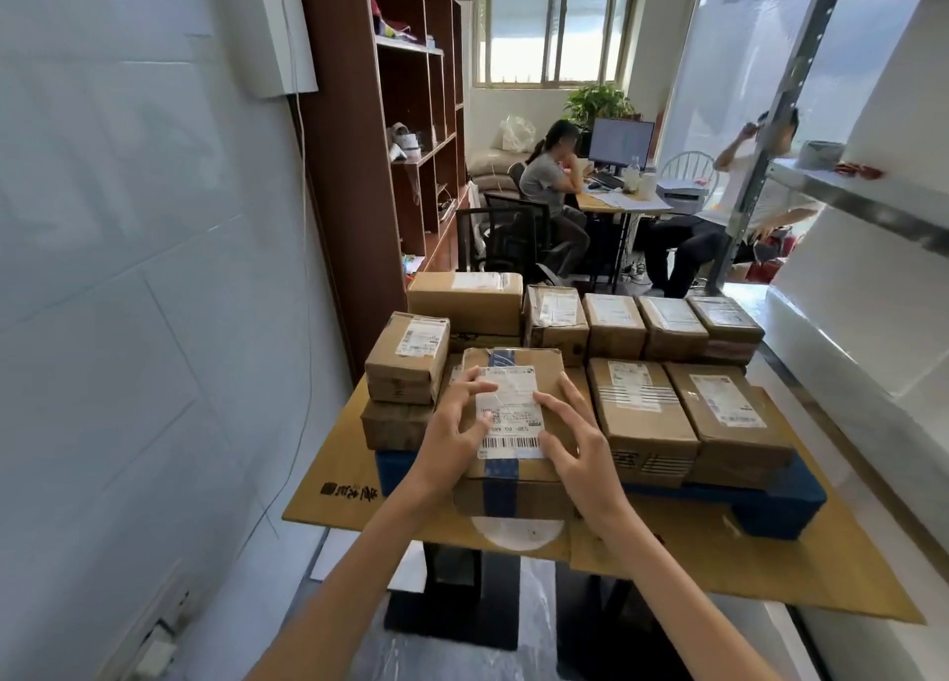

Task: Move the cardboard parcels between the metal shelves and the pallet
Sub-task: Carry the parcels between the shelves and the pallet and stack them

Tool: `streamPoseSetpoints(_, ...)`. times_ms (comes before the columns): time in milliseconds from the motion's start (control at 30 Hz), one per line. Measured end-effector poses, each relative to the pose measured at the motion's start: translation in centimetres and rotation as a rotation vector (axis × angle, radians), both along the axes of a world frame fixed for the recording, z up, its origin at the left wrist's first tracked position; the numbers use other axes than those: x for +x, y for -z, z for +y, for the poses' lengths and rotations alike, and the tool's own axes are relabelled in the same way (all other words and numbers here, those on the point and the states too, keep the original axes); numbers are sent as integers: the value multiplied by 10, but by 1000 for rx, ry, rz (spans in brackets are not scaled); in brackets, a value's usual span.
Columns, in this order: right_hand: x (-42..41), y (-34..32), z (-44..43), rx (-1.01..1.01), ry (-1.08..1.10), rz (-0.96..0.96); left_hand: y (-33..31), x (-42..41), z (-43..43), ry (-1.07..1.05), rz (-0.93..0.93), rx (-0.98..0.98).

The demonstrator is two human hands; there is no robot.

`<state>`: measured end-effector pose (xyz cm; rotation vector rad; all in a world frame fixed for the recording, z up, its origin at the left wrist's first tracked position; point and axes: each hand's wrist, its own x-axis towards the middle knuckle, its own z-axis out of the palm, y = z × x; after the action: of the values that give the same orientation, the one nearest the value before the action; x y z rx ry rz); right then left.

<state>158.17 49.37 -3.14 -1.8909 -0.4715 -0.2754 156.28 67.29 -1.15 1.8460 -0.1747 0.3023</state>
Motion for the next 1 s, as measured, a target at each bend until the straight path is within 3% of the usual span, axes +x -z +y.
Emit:
streamPoseSetpoints(200,65,16,27,-13,47,34,10,72,27,-15,-9,140)
streamPoseSetpoints(467,139,22,52,-68,21,148,19,154,51,5,64,552)
streamPoseSetpoints(700,193,52,63,17,-5,237,33,212,48,-1,95,813)
streamPoseSetpoints(833,216,59,70,27,-16,242,44,235,46,-52,117,889)
streamPoseSetpoints(1000,240,75,73,-29,-30,265,60,249,47,-54,270,925)
